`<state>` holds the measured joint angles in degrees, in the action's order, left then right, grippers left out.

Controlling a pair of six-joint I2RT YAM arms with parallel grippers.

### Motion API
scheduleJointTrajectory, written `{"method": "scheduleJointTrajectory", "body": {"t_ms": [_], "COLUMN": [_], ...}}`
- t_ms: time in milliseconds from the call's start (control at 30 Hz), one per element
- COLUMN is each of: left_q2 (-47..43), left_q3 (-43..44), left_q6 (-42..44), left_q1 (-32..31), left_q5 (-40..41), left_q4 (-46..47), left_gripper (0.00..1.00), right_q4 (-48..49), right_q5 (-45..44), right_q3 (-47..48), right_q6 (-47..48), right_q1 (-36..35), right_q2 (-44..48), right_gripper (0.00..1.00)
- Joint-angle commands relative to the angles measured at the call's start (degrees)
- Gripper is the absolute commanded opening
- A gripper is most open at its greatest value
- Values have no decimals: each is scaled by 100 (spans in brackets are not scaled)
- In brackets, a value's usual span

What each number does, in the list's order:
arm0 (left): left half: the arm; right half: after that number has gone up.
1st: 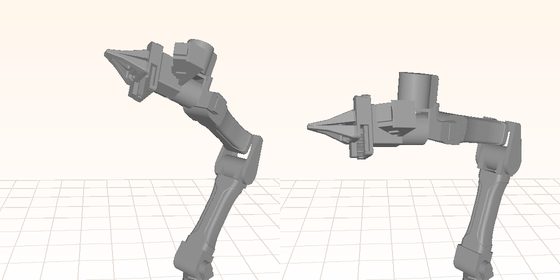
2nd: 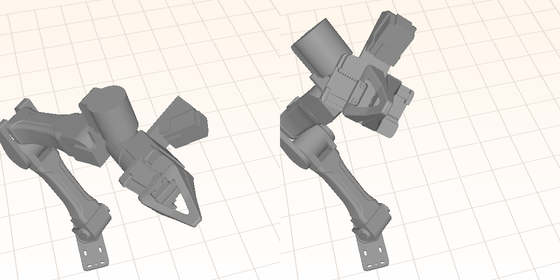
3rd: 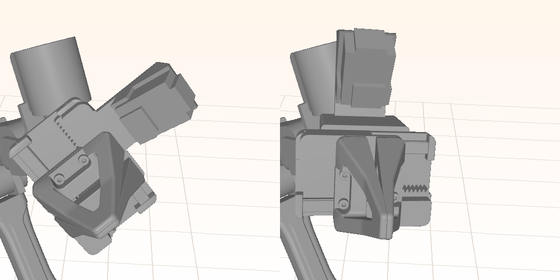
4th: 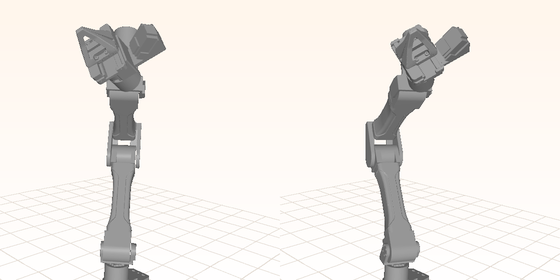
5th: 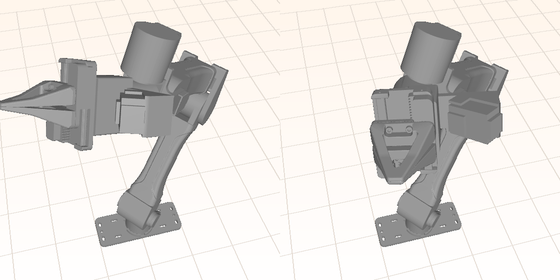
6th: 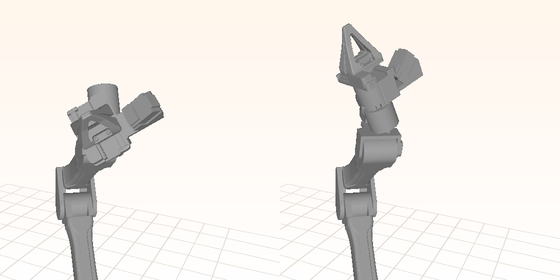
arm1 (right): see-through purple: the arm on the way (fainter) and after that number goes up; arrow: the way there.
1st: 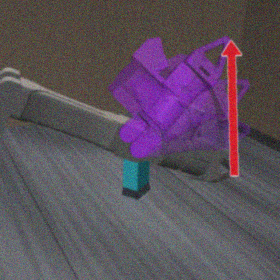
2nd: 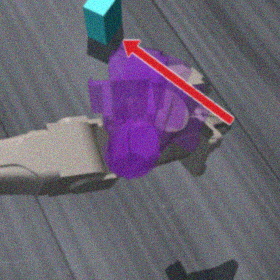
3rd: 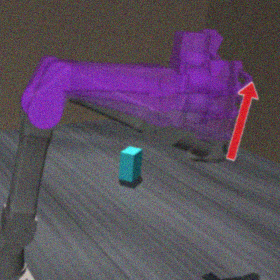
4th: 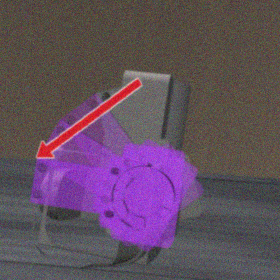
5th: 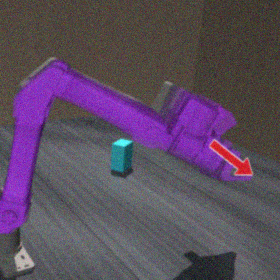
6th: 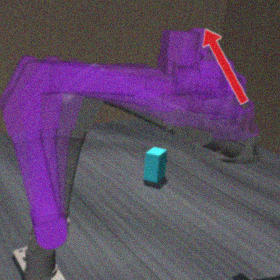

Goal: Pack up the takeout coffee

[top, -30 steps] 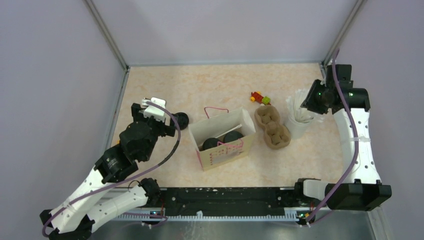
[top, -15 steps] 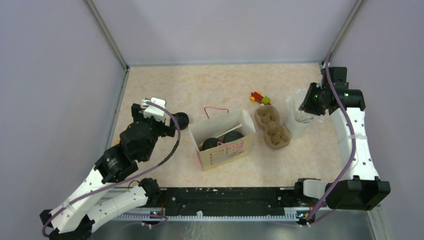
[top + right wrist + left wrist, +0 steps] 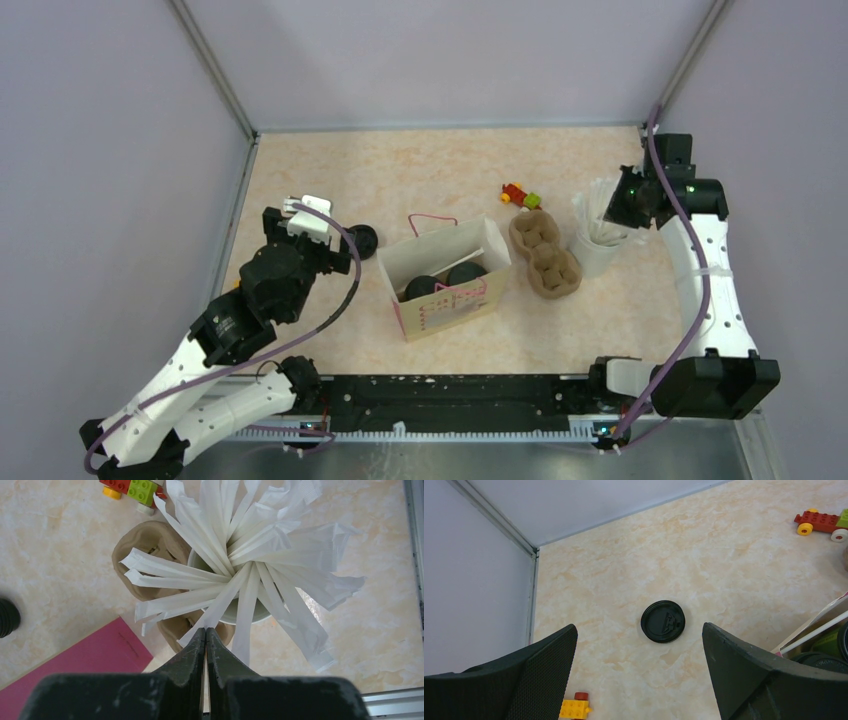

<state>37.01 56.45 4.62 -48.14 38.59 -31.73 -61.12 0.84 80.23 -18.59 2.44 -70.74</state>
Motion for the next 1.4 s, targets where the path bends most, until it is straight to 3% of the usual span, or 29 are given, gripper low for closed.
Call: {"method": "scheduleJointTrajectory", "body": {"t_ms": [0, 367, 900, 1100, 1200, 1367], "left_q2": [-2, 59, 238, 281, 245, 156], "left_q3": [57, -63, 57, 147, 166, 237], "left_q6": [-7, 56, 125, 117, 8, -92], "left_q1": [5, 7, 6, 9, 5, -1], "left_q5": [34, -53, -418, -550, -572, -558], "left_q4": [38, 292, 439, 415, 334, 248], "left_gripper": [99, 99, 99, 99, 99, 99], "right_q4": [74, -535, -1989, -1896, -1805, -1373], "right_q5": [-394, -806, -807, -132, 614, 1593], "right_q3": [200, 1189, 4001, 4568, 4736, 4522], "right_q6": [93, 37, -59, 34, -99, -477], "right_q1": [29, 29, 29, 29, 29, 29], "right_q2": [20, 188, 359, 637, 737, 1037], "right_gripper": [0, 0, 0, 0, 0, 0]}}
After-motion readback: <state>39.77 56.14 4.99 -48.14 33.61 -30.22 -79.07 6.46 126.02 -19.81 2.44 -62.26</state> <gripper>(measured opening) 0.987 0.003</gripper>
